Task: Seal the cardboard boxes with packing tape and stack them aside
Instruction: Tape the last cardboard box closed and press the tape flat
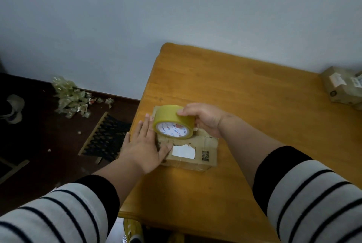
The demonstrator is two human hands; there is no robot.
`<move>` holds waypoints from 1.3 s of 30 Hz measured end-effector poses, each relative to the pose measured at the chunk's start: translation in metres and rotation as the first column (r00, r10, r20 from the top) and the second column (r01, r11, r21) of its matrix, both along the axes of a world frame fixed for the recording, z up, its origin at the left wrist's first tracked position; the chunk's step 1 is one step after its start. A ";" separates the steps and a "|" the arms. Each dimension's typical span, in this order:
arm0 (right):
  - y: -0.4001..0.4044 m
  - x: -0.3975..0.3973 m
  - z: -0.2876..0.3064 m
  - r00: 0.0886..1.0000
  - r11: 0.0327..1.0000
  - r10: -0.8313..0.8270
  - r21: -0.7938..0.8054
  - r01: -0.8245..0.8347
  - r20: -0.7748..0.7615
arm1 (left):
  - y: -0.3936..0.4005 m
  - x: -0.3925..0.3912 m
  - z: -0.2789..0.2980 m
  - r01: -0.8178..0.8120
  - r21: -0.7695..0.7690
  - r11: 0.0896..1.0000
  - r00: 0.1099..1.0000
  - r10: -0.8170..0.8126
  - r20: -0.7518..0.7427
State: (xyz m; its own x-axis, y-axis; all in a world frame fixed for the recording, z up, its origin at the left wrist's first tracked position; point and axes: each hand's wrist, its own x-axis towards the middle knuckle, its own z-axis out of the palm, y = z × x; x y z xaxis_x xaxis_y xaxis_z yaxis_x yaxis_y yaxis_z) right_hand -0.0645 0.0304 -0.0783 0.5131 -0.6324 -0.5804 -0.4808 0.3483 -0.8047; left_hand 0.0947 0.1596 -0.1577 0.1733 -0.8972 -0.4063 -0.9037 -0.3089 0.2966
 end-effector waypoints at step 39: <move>-0.023 -0.116 -0.009 0.702 0.753 -0.040 -0.484 -0.447 -0.711 | -0.004 -0.025 0.002 -0.028 -0.043 0.999 0.976 0.037 0.216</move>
State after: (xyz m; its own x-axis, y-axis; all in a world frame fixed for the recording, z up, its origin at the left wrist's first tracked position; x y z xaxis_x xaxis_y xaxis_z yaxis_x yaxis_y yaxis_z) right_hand -0.1804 0.0078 -0.0872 0.3207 -0.8781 -0.3552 -0.9395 -0.2473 -0.2369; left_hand 0.0694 0.1551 -0.1560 0.2827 -0.9040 -0.3207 -0.9374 -0.3313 0.1074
